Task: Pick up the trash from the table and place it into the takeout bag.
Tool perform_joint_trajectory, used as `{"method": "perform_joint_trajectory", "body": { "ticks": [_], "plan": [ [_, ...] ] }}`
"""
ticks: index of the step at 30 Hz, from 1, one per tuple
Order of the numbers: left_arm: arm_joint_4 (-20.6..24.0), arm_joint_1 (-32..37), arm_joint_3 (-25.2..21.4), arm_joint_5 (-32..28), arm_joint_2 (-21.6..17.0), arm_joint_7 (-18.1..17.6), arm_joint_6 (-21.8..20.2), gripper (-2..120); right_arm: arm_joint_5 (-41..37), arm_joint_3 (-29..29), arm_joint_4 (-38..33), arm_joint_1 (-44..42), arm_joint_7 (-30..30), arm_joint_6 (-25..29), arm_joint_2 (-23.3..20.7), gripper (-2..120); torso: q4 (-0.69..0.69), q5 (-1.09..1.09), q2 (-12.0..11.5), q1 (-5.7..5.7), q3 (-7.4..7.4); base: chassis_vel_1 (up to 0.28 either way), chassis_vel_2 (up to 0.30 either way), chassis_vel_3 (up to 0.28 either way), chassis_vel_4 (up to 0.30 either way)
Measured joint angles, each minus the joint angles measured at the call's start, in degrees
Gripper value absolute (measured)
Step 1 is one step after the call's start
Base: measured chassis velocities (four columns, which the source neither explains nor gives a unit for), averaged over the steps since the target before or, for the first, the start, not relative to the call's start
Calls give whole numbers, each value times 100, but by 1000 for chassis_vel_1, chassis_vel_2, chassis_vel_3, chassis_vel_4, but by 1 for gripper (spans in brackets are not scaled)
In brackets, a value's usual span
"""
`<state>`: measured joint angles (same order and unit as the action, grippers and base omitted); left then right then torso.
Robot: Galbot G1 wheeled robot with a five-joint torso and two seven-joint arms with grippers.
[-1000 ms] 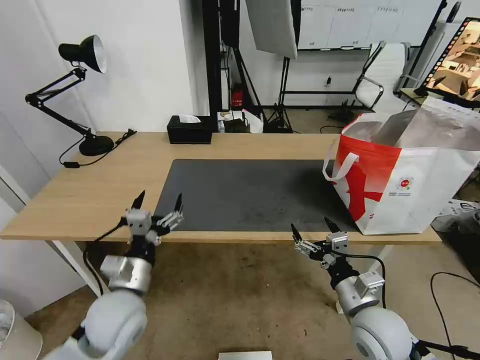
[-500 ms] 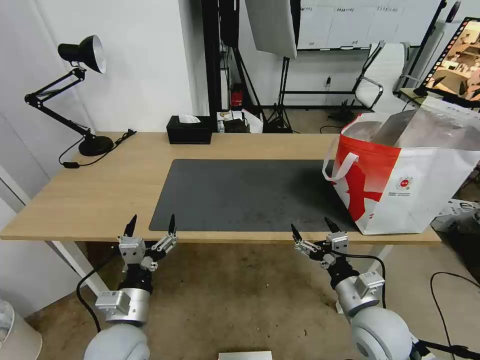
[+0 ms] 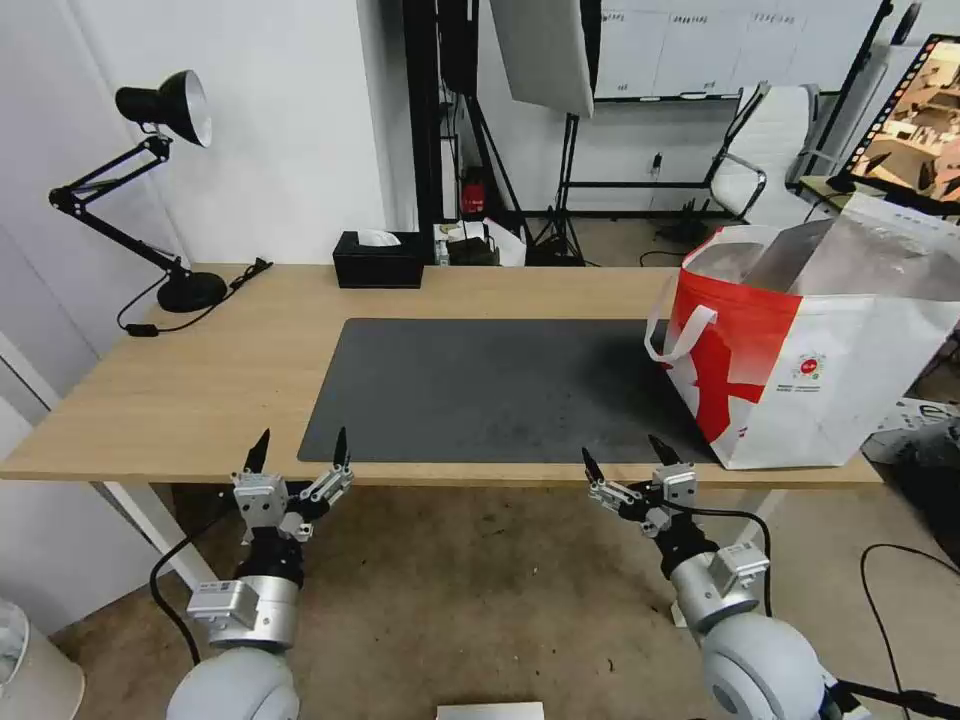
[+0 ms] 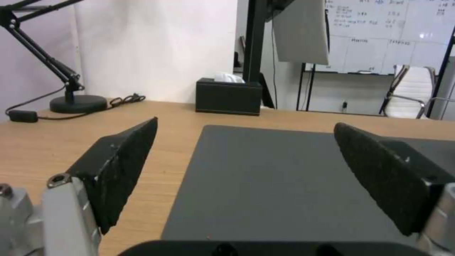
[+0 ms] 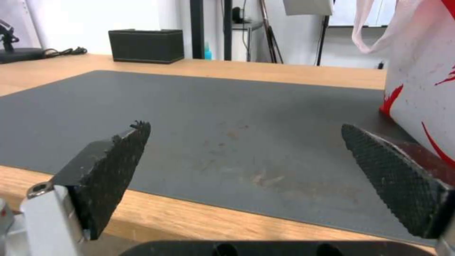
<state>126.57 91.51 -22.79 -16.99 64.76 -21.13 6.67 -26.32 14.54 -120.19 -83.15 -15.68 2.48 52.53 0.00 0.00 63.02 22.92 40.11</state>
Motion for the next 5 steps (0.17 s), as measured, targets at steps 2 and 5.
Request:
{"method": "perform_joint_trajectory", "body": {
  "ticks": [2,5],
  "plan": [
    [0,-3,2,-3,-1,-1,-2,100,0,0,0,0,0,0,0,100,0,0,0,0,0,0,0,0,0],
    [0,-6,5,-5,-2,-1,-3,100,0,0,0,0,0,0,0,100,0,0,0,0,0,0,0,0,0]
  ]
}}
